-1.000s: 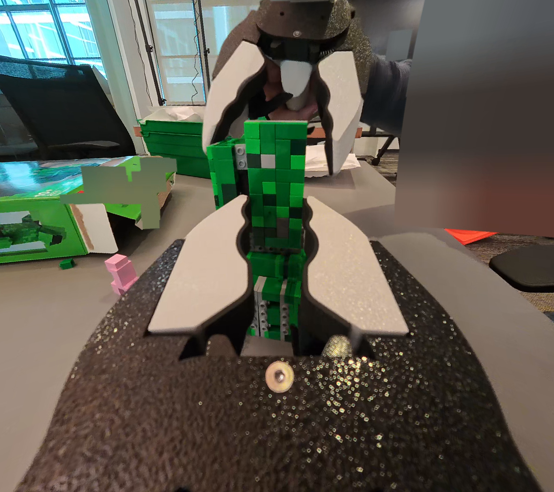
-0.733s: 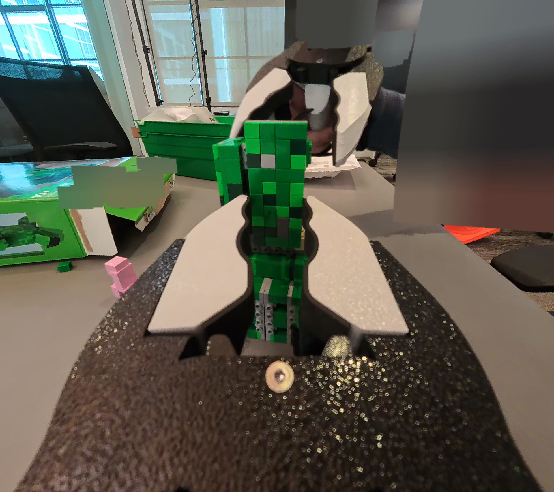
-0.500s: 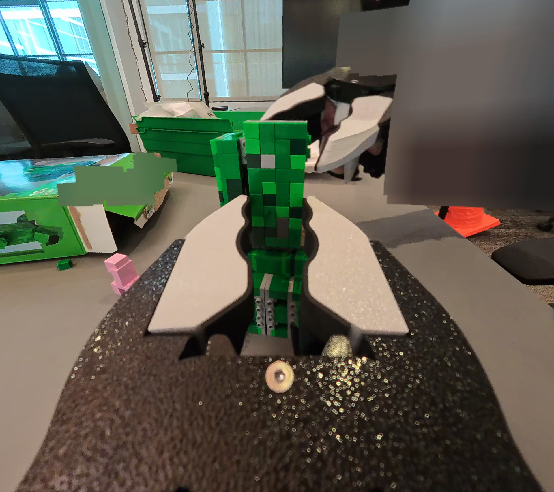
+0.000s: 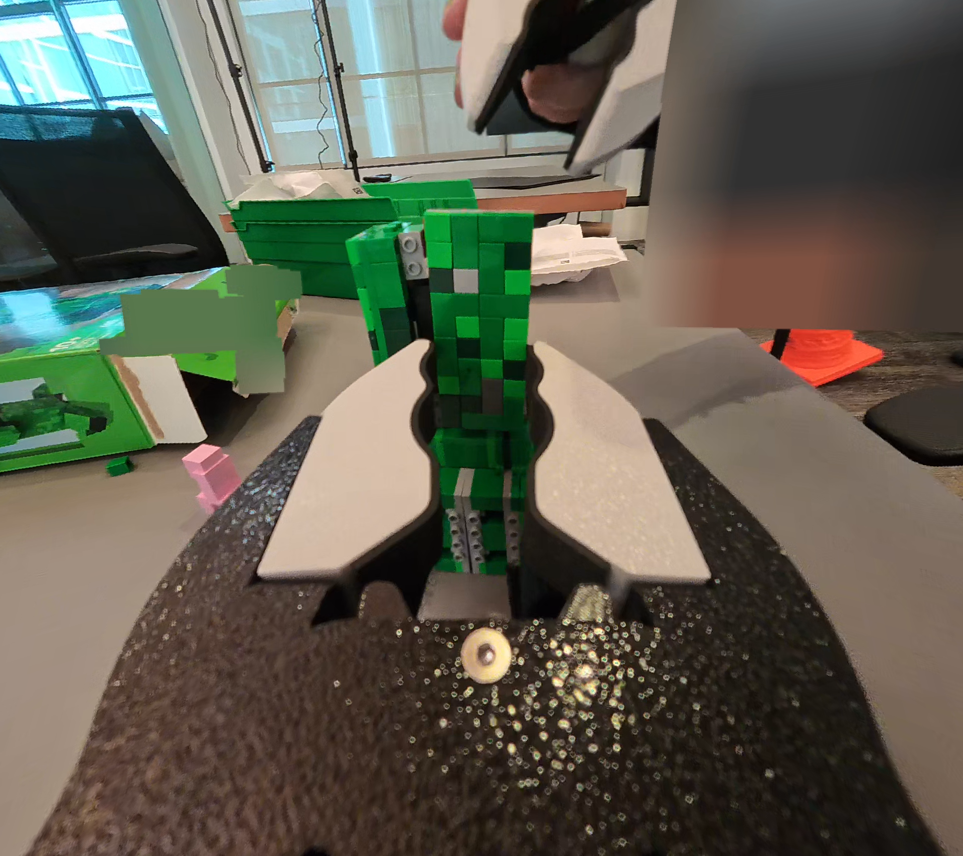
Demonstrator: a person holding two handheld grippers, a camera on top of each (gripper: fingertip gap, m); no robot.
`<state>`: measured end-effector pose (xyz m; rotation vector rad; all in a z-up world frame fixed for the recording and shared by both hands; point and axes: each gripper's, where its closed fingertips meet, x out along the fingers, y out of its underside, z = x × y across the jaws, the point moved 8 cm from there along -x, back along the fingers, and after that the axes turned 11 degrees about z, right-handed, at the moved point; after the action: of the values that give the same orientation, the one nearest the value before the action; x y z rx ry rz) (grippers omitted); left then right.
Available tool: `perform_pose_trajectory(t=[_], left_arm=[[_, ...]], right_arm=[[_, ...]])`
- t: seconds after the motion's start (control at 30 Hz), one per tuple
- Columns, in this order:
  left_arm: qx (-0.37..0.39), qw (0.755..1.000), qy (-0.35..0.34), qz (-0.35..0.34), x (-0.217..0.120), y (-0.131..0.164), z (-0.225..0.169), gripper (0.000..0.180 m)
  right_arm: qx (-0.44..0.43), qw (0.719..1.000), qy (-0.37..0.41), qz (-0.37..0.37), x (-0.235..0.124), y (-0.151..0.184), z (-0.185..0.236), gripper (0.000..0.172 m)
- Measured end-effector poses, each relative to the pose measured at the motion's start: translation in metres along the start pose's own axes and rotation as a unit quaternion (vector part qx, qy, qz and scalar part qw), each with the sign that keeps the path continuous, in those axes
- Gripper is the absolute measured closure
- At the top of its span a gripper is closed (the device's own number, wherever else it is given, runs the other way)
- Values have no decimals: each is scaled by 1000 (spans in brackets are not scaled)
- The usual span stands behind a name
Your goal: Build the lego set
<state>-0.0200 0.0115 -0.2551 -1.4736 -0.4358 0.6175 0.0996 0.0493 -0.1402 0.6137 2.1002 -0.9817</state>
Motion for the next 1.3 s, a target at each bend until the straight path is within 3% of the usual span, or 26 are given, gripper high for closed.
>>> perform_pose_trajectory(t=[0.2,0.37,0.5,0.67,0.93,1.3], left_arm=[[19,996,-84,13,0,1,-5,149],[26,992,-125,8,-1,0,-7,149],[6,989,-147,13,-5,-1,-5,149],[-19,991,-134,1,-5,-1,-4,149],[-1,993,-120,1,2,-4,-10,149],[-10,994,-108,-4,0,-2,-8,149]], right_arm=[[232,971,-57,25,-7,-9,-23,170],[323,929,-148,99,-8,-23,-51,162],[391,871,-220,201,7,-32,-60,152],[414,838,-197,296,20,-41,-62,159],[442,797,-175,372,29,-42,-50,164],[443,795,-162,381,38,-48,-48,166]])
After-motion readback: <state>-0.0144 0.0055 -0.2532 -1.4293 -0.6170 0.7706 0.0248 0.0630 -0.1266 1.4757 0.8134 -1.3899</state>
